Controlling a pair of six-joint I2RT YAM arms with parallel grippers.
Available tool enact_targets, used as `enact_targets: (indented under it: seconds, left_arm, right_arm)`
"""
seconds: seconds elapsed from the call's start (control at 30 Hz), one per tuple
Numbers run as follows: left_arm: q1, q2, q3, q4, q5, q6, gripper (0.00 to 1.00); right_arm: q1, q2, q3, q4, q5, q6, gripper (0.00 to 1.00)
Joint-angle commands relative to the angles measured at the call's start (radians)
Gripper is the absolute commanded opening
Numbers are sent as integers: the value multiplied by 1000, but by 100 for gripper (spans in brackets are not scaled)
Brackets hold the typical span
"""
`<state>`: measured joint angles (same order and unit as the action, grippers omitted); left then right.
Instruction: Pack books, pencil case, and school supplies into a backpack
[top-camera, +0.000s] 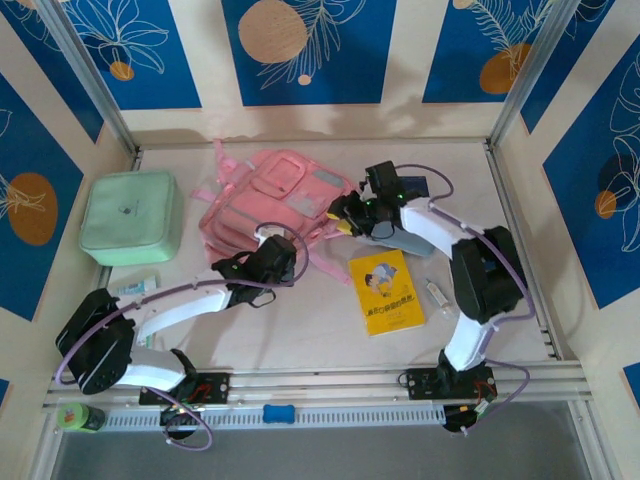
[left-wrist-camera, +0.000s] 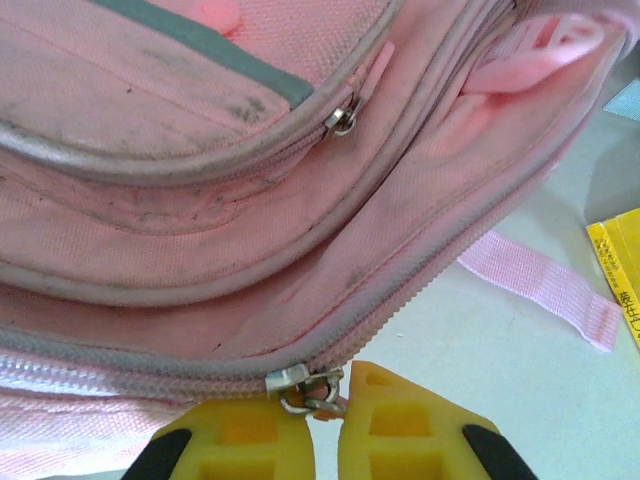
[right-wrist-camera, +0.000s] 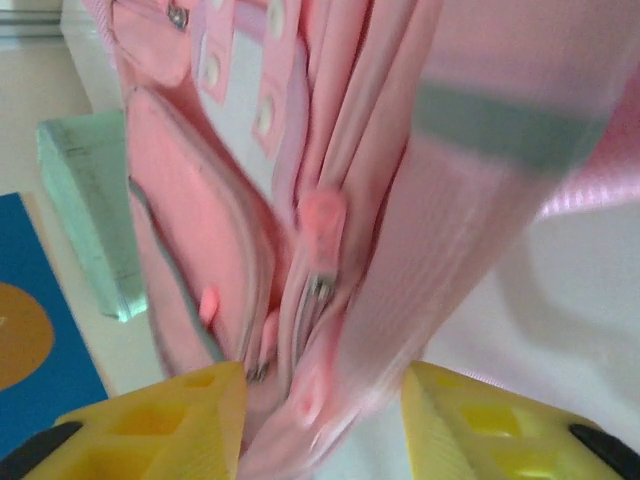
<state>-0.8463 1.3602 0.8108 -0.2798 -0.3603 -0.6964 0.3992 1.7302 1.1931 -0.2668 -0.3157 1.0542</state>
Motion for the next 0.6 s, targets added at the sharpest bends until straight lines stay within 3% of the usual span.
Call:
enact_targets:
  seconds: [0.0,0.13,0.3,0.4,0.57]
  left_arm:
    - [5,14,62,17,0,41,0]
    - [5,16,61,45,21,49,0]
    - [5,10,66,12,-5,49,0]
    - [5,6,58,18,6,43,0]
    - [6,4,54,-3,3,37,0]
  right_arm:
    - [27,-109,-99,72,-92,64,56]
    - [83,-141,-202,163,-108,165,64]
    - [156,-79,-227,281,-75,278,66]
    - [176,-15,-176,292,-39,285,63]
    - [176,73,-80,242,2,229,43]
